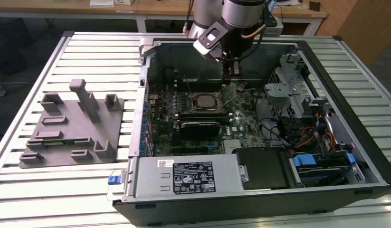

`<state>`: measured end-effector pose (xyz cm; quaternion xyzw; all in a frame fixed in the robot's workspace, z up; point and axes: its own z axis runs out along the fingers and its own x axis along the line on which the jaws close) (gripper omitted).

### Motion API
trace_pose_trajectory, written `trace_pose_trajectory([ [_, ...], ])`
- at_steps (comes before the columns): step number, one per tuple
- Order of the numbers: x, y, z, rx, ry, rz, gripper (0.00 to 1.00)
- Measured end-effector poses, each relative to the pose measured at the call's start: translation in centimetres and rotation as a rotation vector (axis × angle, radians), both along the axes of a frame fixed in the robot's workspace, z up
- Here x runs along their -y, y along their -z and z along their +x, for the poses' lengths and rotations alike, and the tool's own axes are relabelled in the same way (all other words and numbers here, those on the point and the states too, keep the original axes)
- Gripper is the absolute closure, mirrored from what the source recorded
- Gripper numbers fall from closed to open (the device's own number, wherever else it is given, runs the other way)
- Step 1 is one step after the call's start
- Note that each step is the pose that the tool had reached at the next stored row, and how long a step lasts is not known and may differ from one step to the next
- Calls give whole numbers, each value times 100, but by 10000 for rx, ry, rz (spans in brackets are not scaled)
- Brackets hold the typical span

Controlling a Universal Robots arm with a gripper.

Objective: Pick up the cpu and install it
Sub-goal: 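Close the cpu cover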

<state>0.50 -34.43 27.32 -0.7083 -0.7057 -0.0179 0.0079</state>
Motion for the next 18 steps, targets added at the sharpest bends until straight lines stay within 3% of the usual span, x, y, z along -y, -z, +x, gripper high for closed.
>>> trace_pose_trajectory([
  [18,0,48,169,1,-254,2,89],
])
